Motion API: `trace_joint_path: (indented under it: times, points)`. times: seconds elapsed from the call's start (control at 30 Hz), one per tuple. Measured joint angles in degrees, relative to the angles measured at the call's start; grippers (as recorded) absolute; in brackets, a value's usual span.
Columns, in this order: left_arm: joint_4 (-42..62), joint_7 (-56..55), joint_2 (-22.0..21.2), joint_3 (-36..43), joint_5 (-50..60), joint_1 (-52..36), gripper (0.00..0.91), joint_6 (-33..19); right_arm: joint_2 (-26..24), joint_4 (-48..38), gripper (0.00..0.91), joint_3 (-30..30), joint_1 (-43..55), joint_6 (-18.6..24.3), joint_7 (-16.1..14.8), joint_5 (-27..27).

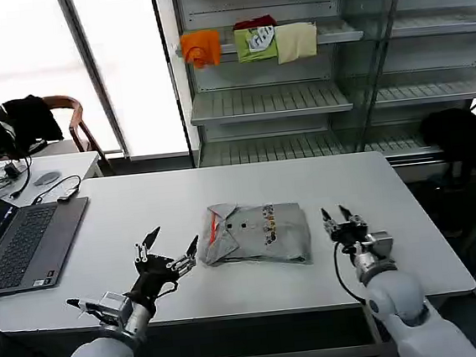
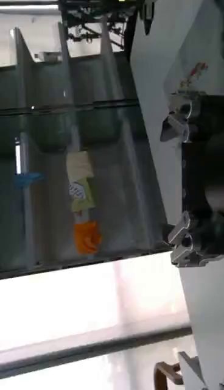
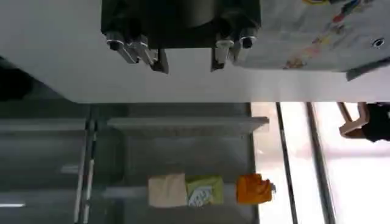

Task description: Fold and organize the clothes.

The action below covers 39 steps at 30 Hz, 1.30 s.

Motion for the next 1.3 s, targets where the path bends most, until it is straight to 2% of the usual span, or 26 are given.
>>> trace_joint_path:
  times: [0.17, 0.33, 0.6, 0.77, 1.03, 1.3]
  points:
    - [0.8, -1.0, 0.5, 0.4, 0.7, 2.5, 0.907, -4.0, -2.4, 6.1, 0.907, 6.3, -8.9, 4.7, 2.0, -2.1]
    - [1.4, -2.4, 1.1, 0.5, 1.7, 6.6, 0.907, -9.8, -2.8, 12.7, 0.907, 11.5, -20.8, 11.3, 4.9, -5.1]
    - [0.1, -5.2, 2.0, -1.5, 2.5, 14.5, 0.907, -17.9, -1.1, 18.4, 0.907, 14.4, -39.2, 24.5, 9.1, -12.5]
    - [-0.9, -6.2, 2.4, -4.2, 1.2, 19.5, 0.907, -20.6, -1.0, 19.7, 0.907, 15.5, -47.0, 31.7, 10.7, -15.5]
    - [-2.3, -6.7, 1.7, -6.8, 0.0, 25.0, 0.907, -22.4, -1.4, 21.1, 0.907, 16.6, -53.8, 38.3, 11.2, -17.3]
    - [-2.0, -6.8, 1.4, -8.5, -0.5, 26.8, 0.907, -23.4, -1.9, 21.9, 0.907, 17.4, -56.6, 41.3, 10.8, -17.7]
